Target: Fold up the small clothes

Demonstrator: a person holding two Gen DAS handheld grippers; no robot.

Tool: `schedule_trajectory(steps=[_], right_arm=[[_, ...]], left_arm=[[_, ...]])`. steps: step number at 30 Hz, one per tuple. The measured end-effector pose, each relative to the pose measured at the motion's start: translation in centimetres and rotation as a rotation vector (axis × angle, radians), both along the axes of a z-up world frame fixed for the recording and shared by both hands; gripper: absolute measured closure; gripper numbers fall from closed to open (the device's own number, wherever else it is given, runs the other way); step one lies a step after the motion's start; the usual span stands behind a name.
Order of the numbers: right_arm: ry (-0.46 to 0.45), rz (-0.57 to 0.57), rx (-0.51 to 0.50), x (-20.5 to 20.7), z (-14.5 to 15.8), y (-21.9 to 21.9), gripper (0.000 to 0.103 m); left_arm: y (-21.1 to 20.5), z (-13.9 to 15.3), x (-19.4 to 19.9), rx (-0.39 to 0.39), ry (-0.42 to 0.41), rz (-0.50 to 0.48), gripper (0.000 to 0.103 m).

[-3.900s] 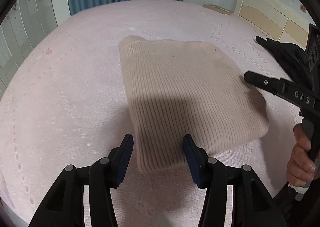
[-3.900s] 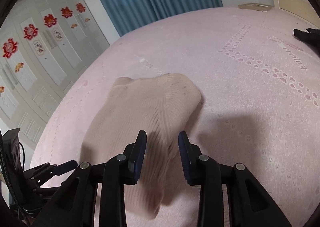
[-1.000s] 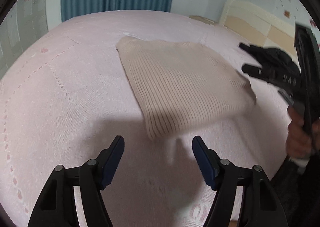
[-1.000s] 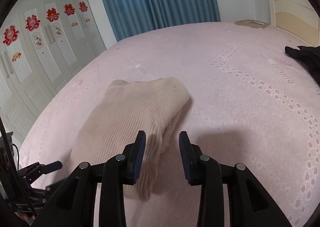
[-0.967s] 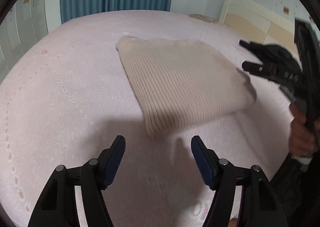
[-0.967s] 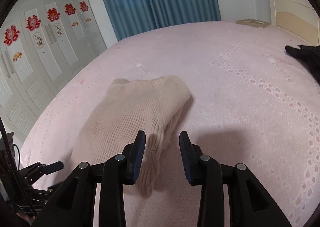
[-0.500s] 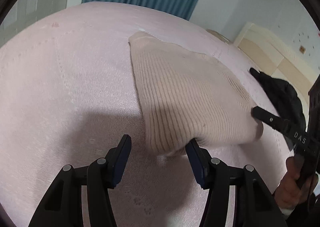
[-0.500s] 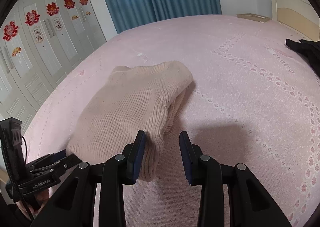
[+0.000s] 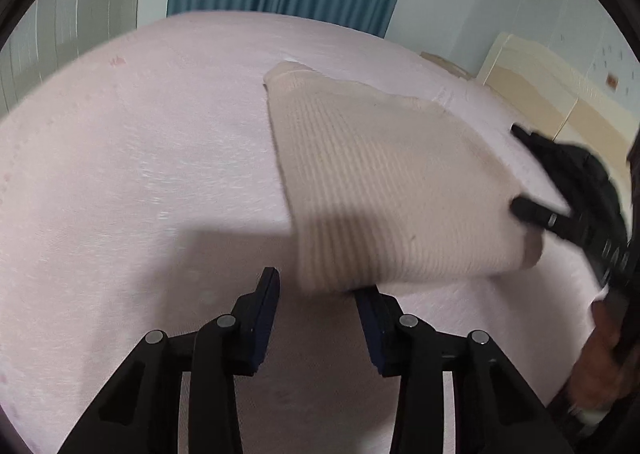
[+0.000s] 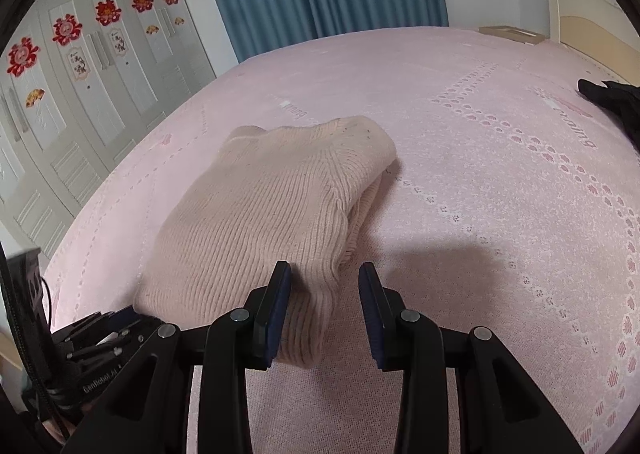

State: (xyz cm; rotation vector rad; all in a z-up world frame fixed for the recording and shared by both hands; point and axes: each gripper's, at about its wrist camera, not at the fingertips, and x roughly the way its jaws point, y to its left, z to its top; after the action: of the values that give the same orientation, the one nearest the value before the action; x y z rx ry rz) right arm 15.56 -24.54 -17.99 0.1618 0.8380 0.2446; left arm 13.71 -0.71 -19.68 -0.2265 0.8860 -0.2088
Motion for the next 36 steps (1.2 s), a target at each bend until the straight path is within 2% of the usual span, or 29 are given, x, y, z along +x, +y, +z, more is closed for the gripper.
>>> schedule_trajectory(steps=[3,4,7,9,11,15,19,22,25,27,32,34,35,36], right_arm=[[-0.001,0.001,-0.002,0.0,0.0,0.1,0.068],[0.001,0.000,-0.001,0.0,-0.1,0.0,0.068],[0.005,-0.004,0.001,0.0,-0.1,-0.1,0.068],[0.006,-0.006,0.001,0.0,-0.1,-0.1,0.068],[0.008,-0.009,0.000,0.0,-0.1,-0.2,0.068],[0.013,-0.013,0.004,0.1,0.0,-0.2,0.068],[0.010,-0.008,0.015,0.1,0.3,-0.2,0.068],[0.000,-0.001,0.007,0.1,0.5,-0.2,0.068],[0.005,0.004,0.020,0.2,0.4,-0.4,0.068],[0.016,0.006,0.040,0.5,0.3,-0.4,0.068],[0.090,0.008,0.098,1.9,-1.1,-0.3,0.068],[0.112,-0.004,0.129,2.4,-1.6,-0.6,0.081],[0.115,0.000,0.159,2.5,-1.7,-0.8,0.091],[0.116,0.005,0.172,2.6,-1.7,-0.9,0.092]], left_arm=[[0.2,-0.2,1.0,-0.092,0.022,0.023,0.067],[0.2,-0.4,1.1,-0.099,0.026,0.030,0.067],[0.1,-0.9,1.2,-0.060,0.022,0.046,0.070],[0.5,-0.9,0.5,-0.041,0.016,0.055,0.084],[1.0,-1.1,0.1,-0.030,0.019,0.052,0.090],[0.8,-0.9,-1.0,0.031,0.016,0.047,0.094],[0.7,-0.6,-1.7,0.105,0.001,0.022,0.094],[1.6,-0.1,-2.8,0.123,-0.015,0.034,0.094],[2.4,0.8,-2.9,0.083,-0.030,0.049,0.086],[2.6,1.5,-2.4,0.052,-0.041,0.059,0.074],[2.0,2.2,0.5,-0.031,-0.037,0.045,0.065],[1.6,1.5,1.2,-0.039,-0.005,0.047,0.065],[1.6,1.0,1.3,-0.050,0.008,0.045,0.071],[1.6,0.4,1.2,-0.067,0.011,0.037,0.077]])
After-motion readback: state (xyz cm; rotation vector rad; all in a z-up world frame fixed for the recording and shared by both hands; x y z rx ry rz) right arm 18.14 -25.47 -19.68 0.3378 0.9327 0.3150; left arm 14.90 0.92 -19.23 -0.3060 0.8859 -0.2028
